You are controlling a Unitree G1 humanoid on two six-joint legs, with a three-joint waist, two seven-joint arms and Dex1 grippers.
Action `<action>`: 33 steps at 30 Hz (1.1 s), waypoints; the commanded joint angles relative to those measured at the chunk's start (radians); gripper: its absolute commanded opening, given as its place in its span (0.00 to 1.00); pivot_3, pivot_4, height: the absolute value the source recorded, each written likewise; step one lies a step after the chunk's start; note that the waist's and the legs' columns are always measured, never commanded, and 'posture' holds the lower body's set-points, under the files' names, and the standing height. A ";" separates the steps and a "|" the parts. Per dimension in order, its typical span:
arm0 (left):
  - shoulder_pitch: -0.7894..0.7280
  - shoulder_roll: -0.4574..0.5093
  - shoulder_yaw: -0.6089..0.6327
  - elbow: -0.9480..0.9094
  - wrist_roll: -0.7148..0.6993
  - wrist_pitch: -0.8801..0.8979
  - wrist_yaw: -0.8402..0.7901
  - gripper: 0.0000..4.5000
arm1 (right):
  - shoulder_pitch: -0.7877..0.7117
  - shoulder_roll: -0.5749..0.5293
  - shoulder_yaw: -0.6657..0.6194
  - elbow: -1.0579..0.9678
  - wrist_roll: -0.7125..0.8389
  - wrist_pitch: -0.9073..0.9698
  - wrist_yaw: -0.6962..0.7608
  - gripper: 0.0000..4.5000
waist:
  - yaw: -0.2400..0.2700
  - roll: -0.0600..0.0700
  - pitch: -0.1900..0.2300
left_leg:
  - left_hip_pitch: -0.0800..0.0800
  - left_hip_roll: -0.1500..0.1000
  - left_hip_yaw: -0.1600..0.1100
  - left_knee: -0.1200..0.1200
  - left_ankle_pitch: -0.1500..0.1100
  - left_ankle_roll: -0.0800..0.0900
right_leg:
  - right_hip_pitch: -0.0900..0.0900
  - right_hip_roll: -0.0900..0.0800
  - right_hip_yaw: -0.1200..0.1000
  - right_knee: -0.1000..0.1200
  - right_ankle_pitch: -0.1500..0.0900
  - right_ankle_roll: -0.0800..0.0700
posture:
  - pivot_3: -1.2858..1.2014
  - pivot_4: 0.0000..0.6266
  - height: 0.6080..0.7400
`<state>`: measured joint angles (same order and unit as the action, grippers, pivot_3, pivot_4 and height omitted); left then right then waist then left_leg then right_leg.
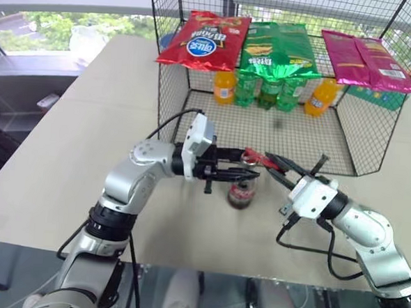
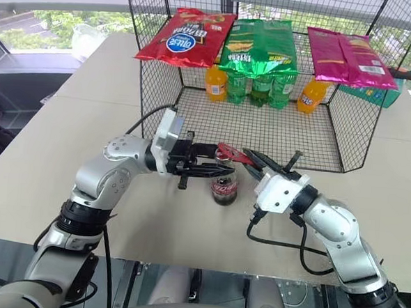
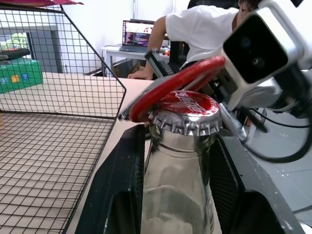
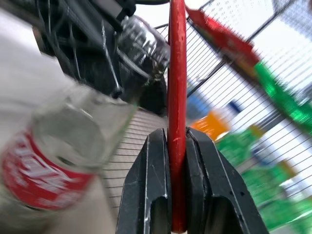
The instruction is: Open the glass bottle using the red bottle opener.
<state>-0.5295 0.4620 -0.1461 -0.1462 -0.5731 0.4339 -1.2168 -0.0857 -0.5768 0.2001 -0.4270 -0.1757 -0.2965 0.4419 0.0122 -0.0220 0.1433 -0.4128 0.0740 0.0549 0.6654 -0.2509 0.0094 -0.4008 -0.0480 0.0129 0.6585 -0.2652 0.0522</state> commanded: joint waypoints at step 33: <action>0.115 0.106 -0.006 -0.063 -0.004 0.089 -0.012 0.27 | -0.455 -0.138 -0.084 0.044 -0.259 -0.175 -0.172 0.00 | -0.050 0.002 -0.022 | 0.033 0.000 0.009 -0.019 -0.001 0.001 | 0.020 0.001 0.013 -0.002 -0.007 -0.006 | 0.52 0.24 1.00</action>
<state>-0.4551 0.5581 -0.1037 -0.2233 -0.5786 0.4912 -1.1960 -0.5116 -0.7074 0.1751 -0.2869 -0.5129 -0.5146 0.2281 -0.0380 -0.0205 0.1215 -0.3807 0.0741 0.0643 0.6458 -0.2520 0.0102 -0.3822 -0.0473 0.0263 0.6562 -0.2707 0.0483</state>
